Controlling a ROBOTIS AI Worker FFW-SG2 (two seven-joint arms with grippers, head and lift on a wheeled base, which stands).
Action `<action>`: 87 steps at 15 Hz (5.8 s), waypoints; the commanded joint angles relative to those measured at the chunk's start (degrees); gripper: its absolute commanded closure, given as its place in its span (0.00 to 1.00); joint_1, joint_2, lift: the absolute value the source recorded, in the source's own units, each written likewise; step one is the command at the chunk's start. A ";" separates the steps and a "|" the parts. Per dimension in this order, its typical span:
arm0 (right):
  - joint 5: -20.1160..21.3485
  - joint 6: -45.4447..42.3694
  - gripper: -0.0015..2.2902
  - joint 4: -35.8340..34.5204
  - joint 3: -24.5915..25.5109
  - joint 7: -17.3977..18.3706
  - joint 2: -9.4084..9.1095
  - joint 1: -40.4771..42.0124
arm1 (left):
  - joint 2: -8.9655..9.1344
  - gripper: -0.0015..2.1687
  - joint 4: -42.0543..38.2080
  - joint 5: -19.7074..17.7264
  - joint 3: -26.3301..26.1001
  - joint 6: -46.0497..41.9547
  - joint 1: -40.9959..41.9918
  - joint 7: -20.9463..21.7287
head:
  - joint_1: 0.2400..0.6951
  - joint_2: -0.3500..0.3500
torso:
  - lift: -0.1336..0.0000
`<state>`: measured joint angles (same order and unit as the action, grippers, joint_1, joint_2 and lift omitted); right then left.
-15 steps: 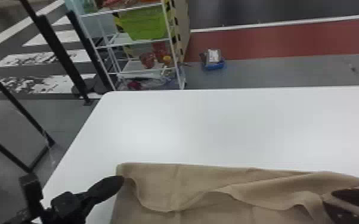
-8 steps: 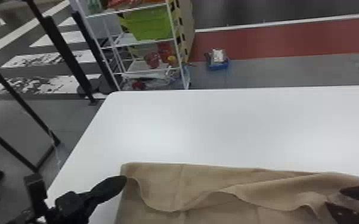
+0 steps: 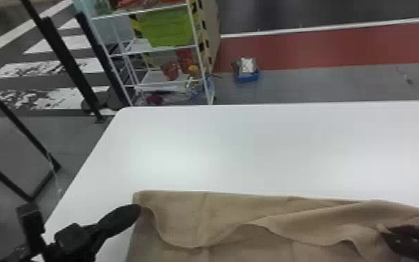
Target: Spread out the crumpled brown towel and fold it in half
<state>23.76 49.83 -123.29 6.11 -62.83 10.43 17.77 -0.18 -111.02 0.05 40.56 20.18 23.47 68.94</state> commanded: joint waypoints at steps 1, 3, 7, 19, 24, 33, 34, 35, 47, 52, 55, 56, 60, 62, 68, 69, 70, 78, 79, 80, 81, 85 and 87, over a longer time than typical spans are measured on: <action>-0.64 -0.12 0.65 -0.37 0.92 -0.19 0.03 -0.01 | 0.18 0.67 -0.34 0.12 0.14 0.35 0.00 0.14 | 1.00 0.85 | 0.07; -2.31 -1.18 0.65 -1.43 3.56 -0.46 0.03 0.34 | 0.33 0.67 -0.69 0.04 0.31 0.53 0.00 0.23 | 1.00 0.84 | 0.07; -9.78 -5.05 0.65 -1.61 12.79 -0.10 -0.06 0.51 | 0.33 0.67 -2.45 -0.58 0.58 1.58 0.18 0.31 | 1.00 0.77 | 0.07; -25.60 -21.92 0.64 0.50 30.98 8.07 -4.54 4.91 | 0.33 0.67 -8.16 -4.62 0.84 5.27 0.44 0.23 | 1.00 0.46 | 0.07; -27.27 -25.61 0.64 -0.37 30.98 14.05 -6.82 5.17 | 0.33 0.67 -9.39 -7.26 1.63 5.45 0.35 0.23 | 1.00 0.41 | 0.07; -21.65 -22.98 0.64 1.91 22.02 26.18 -8.14 1.13 | 0.33 0.67 -6.84 -6.03 0.40 5.63 -4.40 -0.48 | 1.00 0.43 | 0.07; -21.12 -21.57 0.64 2.35 21.31 27.58 -8.49 0.34 | 0.33 0.67 -5.87 -5.50 -0.48 5.63 -5.27 -0.65 | 1.00 0.44 | 0.07; -21.12 -19.28 0.64 2.61 20.96 28.99 -8.76 -0.63 | 0.33 0.67 -4.64 -5.15 -1.01 5.63 -6.50 -1.36 | 1.00 0.45 | 0.07; -21.38 -17.70 0.64 1.82 20.08 31.98 -10.34 -1.24 | 0.33 0.67 3.27 -6.91 -2.24 0.00 -13.89 -8.39 | 1.00 0.50 | 0.07; -21.73 -20.69 0.64 1.91 20.35 34.09 -10.48 -1.51 | 0.01 0.67 5.55 -6.99 -4.08 -0.70 -16.08 -9.27 | 1.00 0.48 | 0.07; -21.73 -21.75 0.64 1.56 20.96 35.67 -10.48 -1.42 | 0.09 0.67 5.99 -6.99 -4.17 -1.58 -16.52 -9.62 | 1.00 0.46 | 0.07; -21.73 -21.92 0.64 1.47 21.14 36.28 -10.48 -1.16 | 0.09 0.67 5.99 -6.99 -4.35 -1.58 -16.52 -9.62 | 1.00 0.45 | 0.07; -24.02 -22.80 0.64 -0.02 24.12 36.37 -10.48 1.74 | 0.33 0.67 5.90 -7.08 -6.28 -1.93 -16.35 -9.62 | 1.00 0.41 | 0.07; -24.46 -24.21 0.64 -0.02 25.00 36.37 -10.48 2.80 | 0.33 0.67 5.64 -7.17 -6.90 -2.28 -16.00 -9.27 | 1.00 0.38 | 0.07; -24.55 -25.79 0.64 -0.11 23.69 36.37 -10.48 2.18 | 0.33 0.67 1.24 -8.93 -7.42 -1.93 -11.78 -8.74 | 1.00 0.32 | 0.07; -24.55 -25.96 0.64 -0.20 23.25 36.11 -10.48 2.18 | 0.33 0.67 -0.34 -9.19 -7.25 -1.93 -10.02 -8.74 | 1.00 0.32 | 0.07; -24.63 -26.32 0.64 -0.46 23.07 35.84 -10.48 2.18 | 0.33 0.67 -1.57 -9.28 -6.90 -1.93 -8.79 -8.56 | 1.00 0.33 | 0.07; -30.61 -29.13 0.64 -2.31 29.66 35.40 -10.48 8.25 | 0.33 0.67 -9.83 -10.86 -0.22 3.34 1.49 -3.99 | 1.00 0.35 | 0.07; -31.84 -30.01 0.64 -2.31 30.72 35.23 -10.48 9.48 | 0.33 0.67 -10.88 -11.04 -0.13 3.34 2.72 -3.47 | 1.00 0.33 | 0.07; -32.98 -30.01 0.64 -2.31 31.16 34.88 -10.48 10.53 | 0.33 0.67 -11.76 -11.57 -0.22 3.34 3.95 -3.55 | 1.00 0.30 | 0.07; -33.60 -31.76 0.64 -2.31 31.16 34.79 -10.48 12.12 | 0.33 0.67 -12.64 -12.09 -0.30 3.34 5.27 -3.47 | 1.00 0.29 | 0.07; -34.30 -38.09 0.57 0.94 29.84 34.79 -10.48 16.33 | 0.33 0.67 -12.55 -12.18 -1.80 2.99 7.91 -3.03 | 1.00 0.25 | 0.07; -34.21 -42.49 0.54 4.72 28.78 34.79 -10.48 17.13 | 0.33 0.67 -10.88 -12.18 -2.15 2.81 8.52 -2.59 | 1.00 0.23 | 0.07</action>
<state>-10.49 10.33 -121.18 35.63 -28.03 0.00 34.20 0.00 -123.03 -12.15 38.75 23.19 31.51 66.17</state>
